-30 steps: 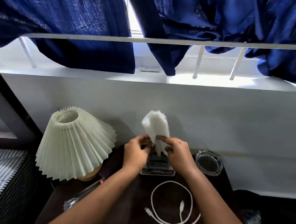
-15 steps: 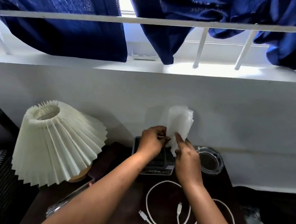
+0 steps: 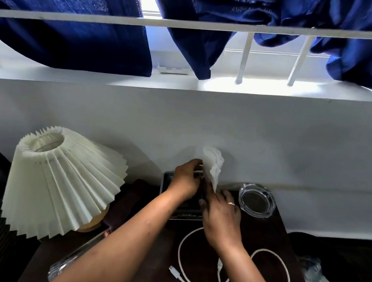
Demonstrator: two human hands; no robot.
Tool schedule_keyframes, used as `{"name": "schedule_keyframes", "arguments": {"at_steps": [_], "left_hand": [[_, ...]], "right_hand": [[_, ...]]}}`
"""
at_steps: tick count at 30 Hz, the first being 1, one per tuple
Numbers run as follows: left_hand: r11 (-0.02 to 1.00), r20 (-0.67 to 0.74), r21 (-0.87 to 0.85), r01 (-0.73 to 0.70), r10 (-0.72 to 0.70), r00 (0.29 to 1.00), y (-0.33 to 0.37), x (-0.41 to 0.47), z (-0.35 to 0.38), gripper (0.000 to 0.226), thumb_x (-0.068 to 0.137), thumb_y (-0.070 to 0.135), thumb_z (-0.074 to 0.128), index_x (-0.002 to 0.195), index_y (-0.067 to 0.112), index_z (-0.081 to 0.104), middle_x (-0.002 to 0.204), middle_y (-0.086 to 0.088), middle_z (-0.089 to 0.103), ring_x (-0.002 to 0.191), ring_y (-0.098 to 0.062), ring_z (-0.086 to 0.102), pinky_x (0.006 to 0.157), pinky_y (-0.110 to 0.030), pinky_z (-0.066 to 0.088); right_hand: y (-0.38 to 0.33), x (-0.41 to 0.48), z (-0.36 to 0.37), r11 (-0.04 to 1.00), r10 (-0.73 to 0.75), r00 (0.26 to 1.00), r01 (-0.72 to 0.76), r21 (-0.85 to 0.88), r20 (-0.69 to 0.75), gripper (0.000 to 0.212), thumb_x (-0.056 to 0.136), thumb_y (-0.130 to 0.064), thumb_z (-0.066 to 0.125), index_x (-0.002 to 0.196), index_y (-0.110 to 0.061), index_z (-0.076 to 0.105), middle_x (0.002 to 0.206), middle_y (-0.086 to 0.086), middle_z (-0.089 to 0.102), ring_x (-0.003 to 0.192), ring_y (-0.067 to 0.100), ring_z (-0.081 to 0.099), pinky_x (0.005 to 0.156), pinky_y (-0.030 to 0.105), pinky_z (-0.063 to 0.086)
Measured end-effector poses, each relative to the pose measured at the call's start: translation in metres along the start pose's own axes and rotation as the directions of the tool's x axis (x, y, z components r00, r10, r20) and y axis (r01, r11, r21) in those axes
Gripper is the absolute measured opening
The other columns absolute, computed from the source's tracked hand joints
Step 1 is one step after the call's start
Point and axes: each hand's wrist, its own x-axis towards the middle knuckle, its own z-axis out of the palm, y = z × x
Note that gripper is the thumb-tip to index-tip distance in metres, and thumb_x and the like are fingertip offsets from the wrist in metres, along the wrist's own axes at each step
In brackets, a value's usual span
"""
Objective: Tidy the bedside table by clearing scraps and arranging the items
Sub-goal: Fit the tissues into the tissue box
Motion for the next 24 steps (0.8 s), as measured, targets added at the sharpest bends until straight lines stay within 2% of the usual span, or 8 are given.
{"name": "schedule_keyframes", "arguments": {"at_steps": [4,6,9,12,16,19,21,24], "left_hand": [[1.0,-0.007,-0.019,-0.015,0.015,1.0,-0.005,-0.003,0.001,0.038,0.086,-0.001,0.05,0.121,0.015,0.055,0.119,-0.009,0.065,0.107,-0.022,0.06,0.083,-0.026,0.05],[0.994,0.008,-0.111,0.013,-0.012,1.0,-0.007,-0.004,0.002,0.041,0.087,-0.003,0.05,0.123,0.017,0.054,0.121,-0.009,0.063,0.104,-0.019,0.06,0.081,-0.03,0.055],[0.974,0.023,-0.226,0.02,-0.015,1.0,-0.005,-0.004,0.001,0.04,0.088,-0.004,0.051,0.12,0.02,0.056,0.119,-0.005,0.058,0.099,-0.016,0.057,0.07,-0.025,0.055],[0.953,0.006,-0.301,0.031,-0.031,1.0,0.004,-0.001,-0.007,0.043,0.087,0.001,0.055,0.123,0.023,0.053,0.115,0.001,0.059,0.095,-0.016,0.058,0.072,-0.026,0.054],[0.934,0.045,-0.352,0.064,-0.052,0.998,0.012,0.005,-0.024,0.03,0.085,0.008,0.06,0.11,0.022,0.054,0.112,0.0,0.063,0.082,-0.019,0.065,0.072,-0.036,0.058],[0.932,-0.04,-0.361,0.026,-0.044,0.998,0.011,0.005,-0.037,0.029,0.086,0.002,0.057,0.107,0.023,0.054,0.108,-0.01,0.065,0.087,-0.027,0.067,0.072,-0.041,0.059],[0.946,-0.129,-0.323,0.001,-0.045,0.991,0.007,0.005,-0.044,0.023,0.086,0.006,0.058,0.102,0.023,0.059,0.106,-0.011,0.068,0.092,-0.026,0.066,0.079,-0.044,0.058],[0.968,-0.187,-0.249,-0.031,-0.016,0.982,-0.001,0.002,-0.05,0.013,0.083,0.011,0.064,0.091,0.022,0.063,0.101,-0.011,0.072,0.093,-0.023,0.067,0.083,-0.044,0.056]], "right_hand": [[0.001,-0.002,0.005,0.997,0.056,0.991,-0.061,0.037,0.119,0.055,0.095,-0.047,0.03,0.146,-0.03,0.017,0.155,-0.006,0.024,0.144,0.019,0.011,0.111,0.045,0.024],[0.003,-0.003,0.007,0.995,0.059,0.992,-0.068,0.073,0.116,0.056,0.094,-0.048,0.03,0.146,-0.03,0.018,0.155,-0.005,0.024,0.144,0.019,0.012,0.111,0.044,0.026],[0.004,-0.004,0.003,0.995,0.034,0.996,-0.042,0.096,0.08,0.054,0.094,-0.048,0.029,0.145,-0.036,0.018,0.151,-0.008,0.032,0.139,0.021,0.021,0.108,0.044,0.031],[0.004,0.004,-0.01,0.983,-0.044,0.999,0.039,0.18,0.025,0.052,0.094,-0.036,0.036,0.144,-0.039,0.02,0.148,-0.01,0.037,0.132,0.023,0.03,0.105,0.042,0.034],[-0.003,0.03,-0.032,0.932,-0.147,0.986,0.164,0.324,-0.078,0.052,0.089,-0.002,0.047,0.135,-0.025,0.046,0.142,0.001,0.048,0.13,0.024,0.041,0.103,0.019,0.028],[-0.01,0.046,-0.042,0.922,-0.16,0.983,0.182,0.343,-0.092,0.049,0.088,0.004,0.044,0.131,-0.02,0.052,0.136,0.005,0.054,0.126,0.024,0.046,0.098,0.015,0.03],[-0.014,0.052,-0.043,0.921,-0.162,0.985,0.173,0.348,-0.061,0.05,0.089,0.004,0.042,0.131,-0.021,0.051,0.135,0.006,0.055,0.124,0.023,0.047,0.099,0.019,0.034],[-0.019,0.057,-0.037,0.908,-0.161,0.987,0.158,0.388,-0.025,0.049,0.09,0.006,0.042,0.13,-0.021,0.053,0.135,0.007,0.055,0.123,0.022,0.049,0.095,0.013,0.033]]}}
